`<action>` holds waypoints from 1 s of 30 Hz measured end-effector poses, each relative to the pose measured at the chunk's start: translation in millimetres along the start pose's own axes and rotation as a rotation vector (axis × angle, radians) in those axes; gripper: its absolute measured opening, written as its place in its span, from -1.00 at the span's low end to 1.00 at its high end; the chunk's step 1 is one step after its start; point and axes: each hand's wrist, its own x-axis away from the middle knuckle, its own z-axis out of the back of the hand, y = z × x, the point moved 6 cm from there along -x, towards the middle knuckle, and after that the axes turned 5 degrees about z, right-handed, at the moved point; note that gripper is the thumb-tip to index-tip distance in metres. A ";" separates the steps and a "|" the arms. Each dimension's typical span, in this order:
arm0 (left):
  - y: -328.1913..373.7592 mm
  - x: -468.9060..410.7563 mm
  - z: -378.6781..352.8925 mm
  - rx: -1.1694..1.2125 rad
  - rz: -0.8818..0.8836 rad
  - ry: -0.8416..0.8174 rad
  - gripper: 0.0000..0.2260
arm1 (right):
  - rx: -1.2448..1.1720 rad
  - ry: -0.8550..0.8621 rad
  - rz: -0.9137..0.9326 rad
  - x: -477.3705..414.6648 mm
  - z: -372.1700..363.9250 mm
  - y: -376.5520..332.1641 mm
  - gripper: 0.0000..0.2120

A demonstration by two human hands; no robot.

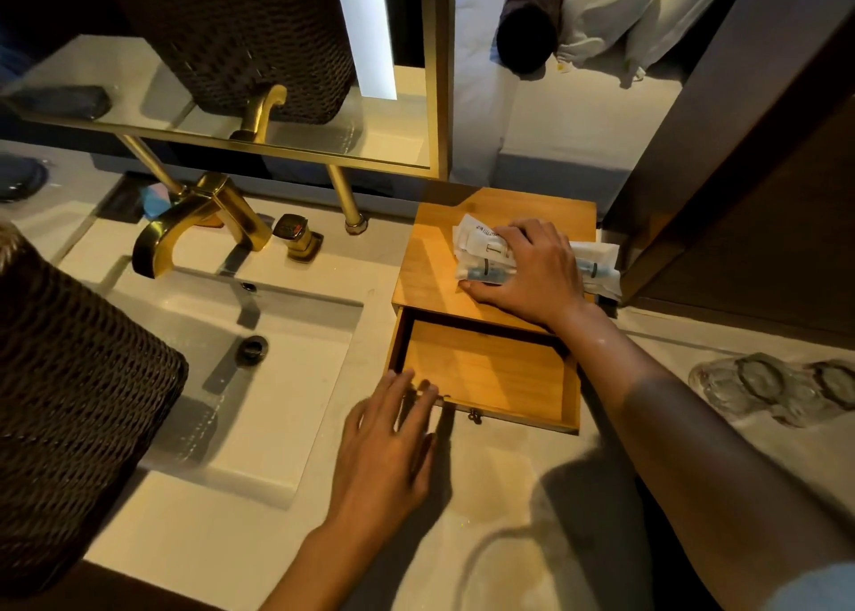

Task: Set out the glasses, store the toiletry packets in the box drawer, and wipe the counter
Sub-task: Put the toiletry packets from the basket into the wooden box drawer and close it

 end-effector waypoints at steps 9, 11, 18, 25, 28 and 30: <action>-28.6 6.5 -27.3 -0.157 0.034 -0.303 -0.12 | -0.011 -0.135 -0.028 12.2 0.8 -12.9 -0.38; -28.2 6.5 -26.2 -0.159 0.025 -0.315 -0.14 | 0.038 -0.167 -0.012 16.9 1.3 -21.9 -0.47; -31.7 7.4 -21.9 0.078 -0.014 -0.312 -0.18 | -0.013 -0.314 0.123 60.1 -1.3 -82.8 -0.61; -33.8 8.7 -16.7 0.188 -0.033 -0.291 -0.16 | -0.215 -0.416 0.025 83.1 -45.2 -114.6 -0.65; -34.1 8.4 -17.9 0.164 -0.033 -0.288 -0.17 | -0.198 -0.405 0.001 84.2 -53.2 -101.9 -0.65; -33.5 8.5 -17.7 0.147 -0.036 -0.289 -0.18 | -0.096 -0.459 0.003 84.2 -55.8 -89.4 -0.57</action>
